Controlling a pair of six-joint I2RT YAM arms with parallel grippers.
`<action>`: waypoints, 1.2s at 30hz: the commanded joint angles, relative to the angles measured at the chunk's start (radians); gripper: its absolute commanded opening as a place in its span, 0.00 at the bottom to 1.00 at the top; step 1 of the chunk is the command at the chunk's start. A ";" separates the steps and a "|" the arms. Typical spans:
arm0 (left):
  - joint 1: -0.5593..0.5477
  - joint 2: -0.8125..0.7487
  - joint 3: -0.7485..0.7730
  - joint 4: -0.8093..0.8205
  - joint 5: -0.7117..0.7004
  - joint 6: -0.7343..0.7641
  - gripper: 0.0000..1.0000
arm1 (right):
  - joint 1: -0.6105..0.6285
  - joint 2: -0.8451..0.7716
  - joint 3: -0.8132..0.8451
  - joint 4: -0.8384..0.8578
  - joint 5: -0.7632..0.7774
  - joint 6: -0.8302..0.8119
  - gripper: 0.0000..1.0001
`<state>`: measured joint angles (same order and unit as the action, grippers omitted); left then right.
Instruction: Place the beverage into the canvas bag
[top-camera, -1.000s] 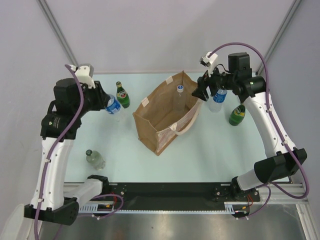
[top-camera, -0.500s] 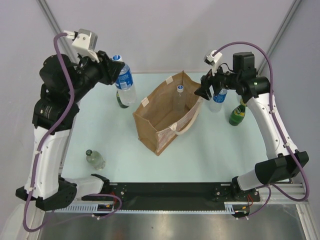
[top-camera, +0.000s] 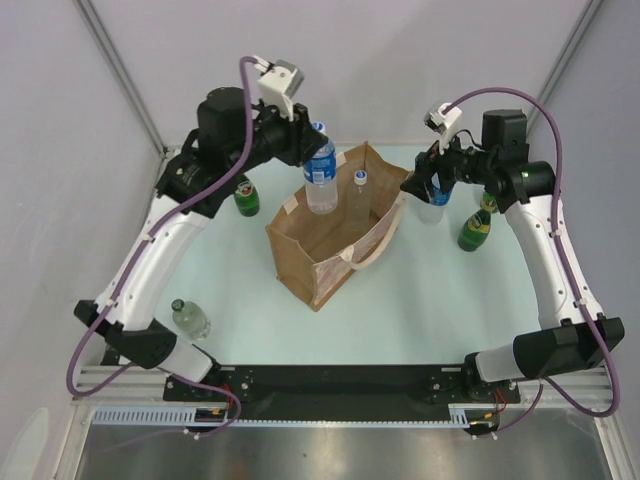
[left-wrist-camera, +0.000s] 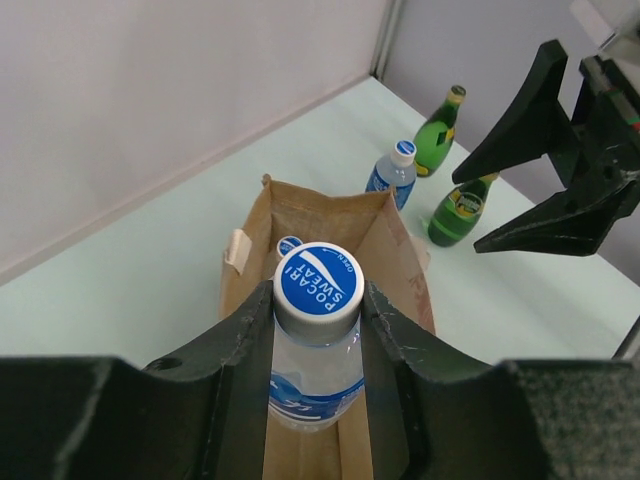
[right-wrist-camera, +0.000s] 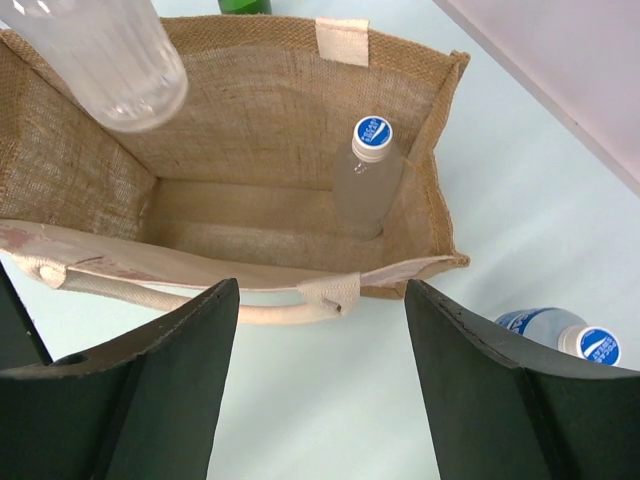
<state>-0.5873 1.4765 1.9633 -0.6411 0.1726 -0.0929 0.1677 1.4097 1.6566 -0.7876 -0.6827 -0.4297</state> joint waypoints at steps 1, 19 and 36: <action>-0.037 0.019 0.023 0.173 0.021 0.047 0.00 | -0.020 -0.041 -0.012 0.027 -0.035 0.023 0.73; -0.069 0.122 -0.484 0.680 -0.065 0.136 0.00 | -0.080 -0.075 -0.055 0.031 -0.058 0.035 0.73; -0.036 0.252 -0.570 0.821 -0.142 0.139 0.02 | -0.097 -0.074 -0.083 0.028 -0.052 0.023 0.73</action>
<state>-0.6426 1.7309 1.3933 -0.0063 0.0551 0.0307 0.0788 1.3655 1.5791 -0.7799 -0.7166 -0.4004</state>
